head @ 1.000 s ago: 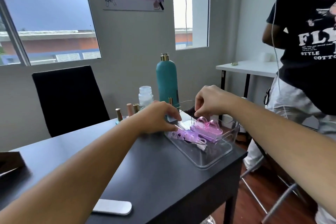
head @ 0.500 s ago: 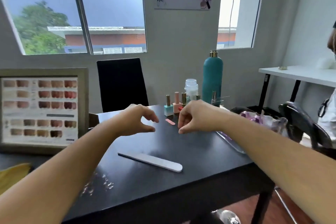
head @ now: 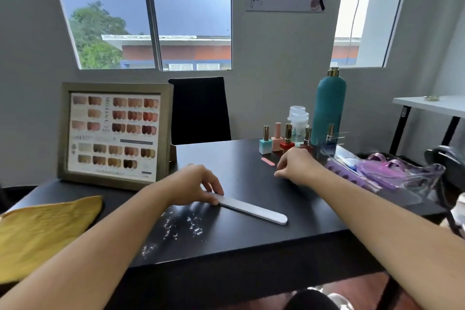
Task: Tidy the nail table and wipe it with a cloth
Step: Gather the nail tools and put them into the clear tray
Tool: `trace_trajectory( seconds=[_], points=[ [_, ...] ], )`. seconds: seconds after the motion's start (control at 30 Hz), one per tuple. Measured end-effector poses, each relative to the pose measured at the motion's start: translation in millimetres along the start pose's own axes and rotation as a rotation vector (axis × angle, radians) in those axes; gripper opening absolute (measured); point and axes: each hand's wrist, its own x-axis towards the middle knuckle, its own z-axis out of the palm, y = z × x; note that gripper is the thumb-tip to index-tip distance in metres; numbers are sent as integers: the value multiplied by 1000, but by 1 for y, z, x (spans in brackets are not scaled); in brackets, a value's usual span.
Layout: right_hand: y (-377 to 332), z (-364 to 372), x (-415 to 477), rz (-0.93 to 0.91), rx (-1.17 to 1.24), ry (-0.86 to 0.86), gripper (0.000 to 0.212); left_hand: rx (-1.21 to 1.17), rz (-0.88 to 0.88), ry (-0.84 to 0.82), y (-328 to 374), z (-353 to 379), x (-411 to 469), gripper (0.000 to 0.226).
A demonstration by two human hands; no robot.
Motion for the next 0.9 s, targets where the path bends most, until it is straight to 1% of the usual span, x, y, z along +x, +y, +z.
trace_trajectory(
  seconds=[0.1, 0.2, 0.33, 0.4, 0.47, 0.57, 0.6, 0.63, 0.77, 0.83, 0.9],
  points=[
    [6, 7, 11, 58, 52, 53, 22, -4, 12, -5, -3, -2, 3, 14],
    [7, 12, 23, 108, 80, 71, 27, 9, 6, -25, -3, -5, 11, 13],
    [3, 21, 36, 138, 48, 95, 32, 40, -7, -63, -1, -8, 22, 16],
    [0, 23, 41, 143, 36, 106, 31, 37, -15, -76, -2, -8, 26, 16],
    [-1, 23, 46, 146, 32, 87, 32, 25, -17, -74, -4, -8, 27, 17],
    [-3, 20, 50, 163, 57, 3, 47, 2, 7, -48, -6, -6, 27, 22],
    [-3, 18, 49, 177, 84, -28, 46, -1, 14, -40, -6, -5, 28, 22],
    [-3, 16, 49, 184, 111, -49, 40, -3, 17, -36, -6, -5, 28, 22],
    [-3, 8, 41, 138, 120, -101, 7, -19, 13, -49, -8, -8, 29, 22],
    [-3, 4, 35, 95, 154, -120, 14, -24, 7, -41, -8, -9, 29, 21],
    [-4, -6, 26, 41, 166, -82, 9, -29, 18, -16, -4, -11, 32, 20]
  ],
)
